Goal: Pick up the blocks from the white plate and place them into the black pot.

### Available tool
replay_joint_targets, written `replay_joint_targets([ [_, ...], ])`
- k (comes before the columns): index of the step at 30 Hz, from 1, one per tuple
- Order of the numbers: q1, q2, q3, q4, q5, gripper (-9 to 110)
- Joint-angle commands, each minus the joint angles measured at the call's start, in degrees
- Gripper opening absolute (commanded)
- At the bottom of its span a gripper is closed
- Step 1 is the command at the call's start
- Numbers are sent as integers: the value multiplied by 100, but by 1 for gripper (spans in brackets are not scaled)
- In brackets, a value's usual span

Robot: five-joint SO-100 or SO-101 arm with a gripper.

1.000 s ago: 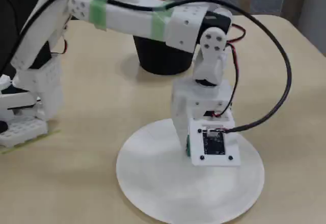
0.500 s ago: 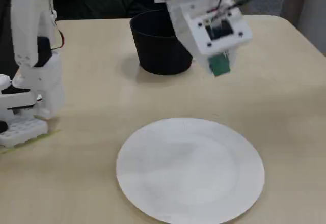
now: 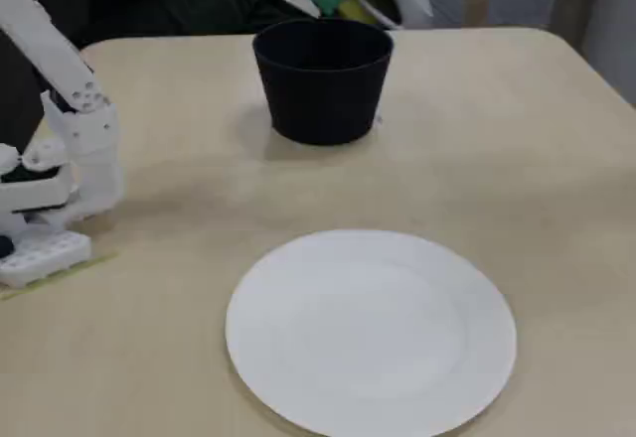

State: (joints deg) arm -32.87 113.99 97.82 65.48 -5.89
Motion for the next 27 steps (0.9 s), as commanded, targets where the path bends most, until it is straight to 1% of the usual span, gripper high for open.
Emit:
replay_joint_targets([
  [1,-554,-158,9,-404,53,-2],
  [4,-817,-448,18,-765,70,-2],
  [8,-914,-844,62,-1204,70,-2],
  [18,-686,-1037,773,-2285,70,-2],
  [27,-492,-1151,809,-2347,53,-2],
])
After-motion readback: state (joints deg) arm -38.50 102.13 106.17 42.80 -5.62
